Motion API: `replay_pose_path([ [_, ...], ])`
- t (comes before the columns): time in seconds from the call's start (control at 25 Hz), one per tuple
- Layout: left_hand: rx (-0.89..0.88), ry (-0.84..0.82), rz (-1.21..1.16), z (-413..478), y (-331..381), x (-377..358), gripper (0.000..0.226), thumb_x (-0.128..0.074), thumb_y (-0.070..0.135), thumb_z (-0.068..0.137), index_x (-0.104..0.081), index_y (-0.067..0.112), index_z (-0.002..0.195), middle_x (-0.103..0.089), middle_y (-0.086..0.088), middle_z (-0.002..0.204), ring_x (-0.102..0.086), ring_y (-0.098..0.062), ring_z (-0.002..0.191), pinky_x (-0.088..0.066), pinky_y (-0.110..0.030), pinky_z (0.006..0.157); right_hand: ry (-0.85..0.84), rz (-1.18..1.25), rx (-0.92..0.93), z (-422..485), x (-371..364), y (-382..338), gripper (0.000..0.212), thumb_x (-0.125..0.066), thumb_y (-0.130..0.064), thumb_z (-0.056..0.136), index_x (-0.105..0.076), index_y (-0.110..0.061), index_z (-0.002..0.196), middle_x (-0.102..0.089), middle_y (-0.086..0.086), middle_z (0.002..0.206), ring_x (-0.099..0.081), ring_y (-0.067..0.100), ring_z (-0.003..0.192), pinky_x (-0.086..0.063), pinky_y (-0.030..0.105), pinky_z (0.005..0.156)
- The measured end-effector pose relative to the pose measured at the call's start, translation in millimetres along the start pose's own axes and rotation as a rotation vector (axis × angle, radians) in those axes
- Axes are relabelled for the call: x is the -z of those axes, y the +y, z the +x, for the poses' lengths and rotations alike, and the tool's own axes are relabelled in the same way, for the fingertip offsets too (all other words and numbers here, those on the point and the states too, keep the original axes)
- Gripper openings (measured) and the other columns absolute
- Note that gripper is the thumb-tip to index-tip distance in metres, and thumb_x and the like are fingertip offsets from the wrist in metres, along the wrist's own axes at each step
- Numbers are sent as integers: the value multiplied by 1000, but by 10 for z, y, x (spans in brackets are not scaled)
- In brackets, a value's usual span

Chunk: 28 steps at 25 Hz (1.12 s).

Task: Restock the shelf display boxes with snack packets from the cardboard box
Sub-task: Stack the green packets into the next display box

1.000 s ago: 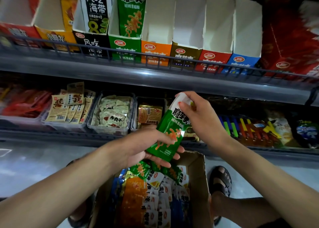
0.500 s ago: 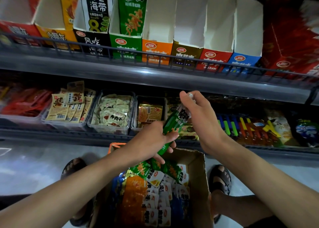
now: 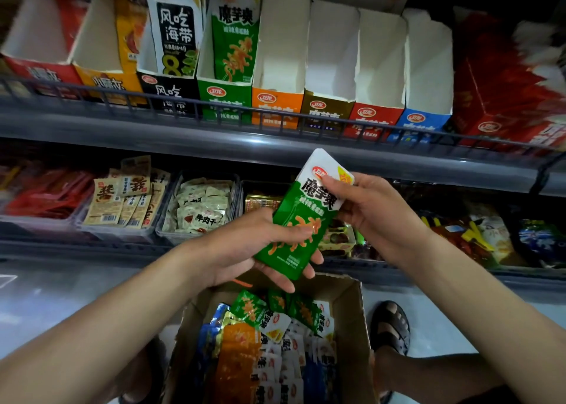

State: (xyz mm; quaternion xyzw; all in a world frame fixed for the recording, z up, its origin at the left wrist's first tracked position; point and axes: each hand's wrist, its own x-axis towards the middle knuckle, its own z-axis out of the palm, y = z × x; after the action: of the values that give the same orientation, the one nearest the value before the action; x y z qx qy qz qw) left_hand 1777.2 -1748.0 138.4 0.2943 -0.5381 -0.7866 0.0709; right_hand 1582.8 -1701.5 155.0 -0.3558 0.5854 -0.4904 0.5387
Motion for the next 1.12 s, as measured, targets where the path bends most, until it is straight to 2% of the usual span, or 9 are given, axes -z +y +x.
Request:
replay_pose_path([
  [0.16,26,-53,-8,-16,49,64,31,-57,22,96,-56,6,123,-69,-22,109,-68,-35,98,-60,-38,64,4,63,22,-20,-4,-11,23,-65,-22,87,-70,-5,101,-74,11,98,-69,17,87,-57,27,77],
  [0.32,-8,-57,31,-57,186,147,34,-59,24,94,-57,3,121,-69,-23,110,-68,-35,97,-60,-37,63,-7,35,37,-25,-58,-153,36,-69,-21,80,-67,1,109,-74,16,106,-70,24,95,-56,34,88],
  [0.52,-106,-39,46,-159,551,321,36,-60,24,93,-57,3,122,-69,-22,110,-68,-32,93,-58,-32,56,-32,-77,177,48,-261,-672,24,-72,-6,81,-69,-3,105,-75,13,102,-72,22,94,-59,32,85],
  [0.68,-252,46,43,-275,913,503,35,-59,24,90,-59,7,121,-71,-17,108,-70,-28,88,-53,-26,50,-2,-192,329,242,-563,-1144,18,-74,0,79,-69,1,96,-75,17,95,-72,24,81,-59,29,72],
  [0.8,-407,259,-114,-271,1105,662,29,-60,22,92,-60,9,118,-72,-12,108,-71,-28,92,-59,-26,57,68,-211,496,502,-700,-1532,19,-76,1,77,-68,3,95,-76,14,89,-73,22,76,-61,31,68],
  [0.88,-541,579,-22,-201,1148,777,20,-64,22,92,-64,15,110,-72,-4,99,-70,-19,82,-57,-24,56,120,-191,610,738,-720,-1769,19,-74,2,80,-67,2,98,-76,7,88,-73,19,78,-59,29,68],
  [1.0,-549,1099,705,-59,1120,909,19,-65,32,91,-64,28,109,-65,6,93,-59,-11,76,-49,-29,64,166,-217,680,1113,-741,-1989,25,-73,2,81,-66,-1,105,-74,6,95,-73,15,82,-59,28,72],
  [1.04,-500,1181,919,-29,1102,925,22,-63,37,92,-64,30,113,-64,5,101,-59,-13,80,-47,-29,67,171,-218,668,1237,-765,-2015,29,-74,3,80,-66,0,108,-73,6,96,-73,13,81,-59,27,71],
  [1.12,-428,1254,1128,10,1077,932,26,-59,43,93,-67,29,114,-61,0,112,-63,-18,88,-50,-31,71,157,-248,607,1440,-813,-2023,32,-74,4,79,-67,2,110,-72,5,94,-72,7,73,-57,22,66],
])
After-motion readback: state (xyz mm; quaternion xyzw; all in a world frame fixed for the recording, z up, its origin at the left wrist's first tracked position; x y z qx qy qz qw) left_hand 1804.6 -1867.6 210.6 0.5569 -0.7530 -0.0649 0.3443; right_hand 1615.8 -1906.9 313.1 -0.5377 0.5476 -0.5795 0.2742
